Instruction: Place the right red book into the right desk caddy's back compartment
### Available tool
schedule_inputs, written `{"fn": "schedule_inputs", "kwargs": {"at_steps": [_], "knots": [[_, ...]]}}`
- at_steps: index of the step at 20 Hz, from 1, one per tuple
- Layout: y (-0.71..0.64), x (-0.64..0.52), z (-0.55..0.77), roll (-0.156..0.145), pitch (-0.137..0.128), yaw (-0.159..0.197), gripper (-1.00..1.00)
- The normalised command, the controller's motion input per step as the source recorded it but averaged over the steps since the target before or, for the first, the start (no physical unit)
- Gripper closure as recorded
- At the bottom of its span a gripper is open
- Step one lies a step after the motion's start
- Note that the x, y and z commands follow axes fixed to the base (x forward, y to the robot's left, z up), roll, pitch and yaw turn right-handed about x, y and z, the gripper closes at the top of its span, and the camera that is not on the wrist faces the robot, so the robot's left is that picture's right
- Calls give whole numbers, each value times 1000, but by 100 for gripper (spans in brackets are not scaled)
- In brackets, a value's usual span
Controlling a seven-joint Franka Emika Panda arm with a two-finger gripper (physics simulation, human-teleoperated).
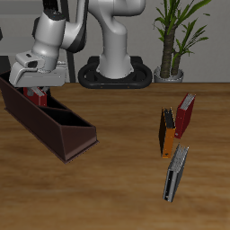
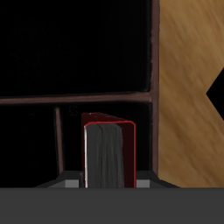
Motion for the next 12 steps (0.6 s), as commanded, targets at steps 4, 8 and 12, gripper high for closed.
{"fn": "schedule_inputs", "kwargs": {"at_steps": [4,8,12], "knots": [[21,-12,25,-1,0,-12,-100],[57,-20,69,8,-4,-7,-100],[70,-52,91,7,-19,-1,-100]]}}
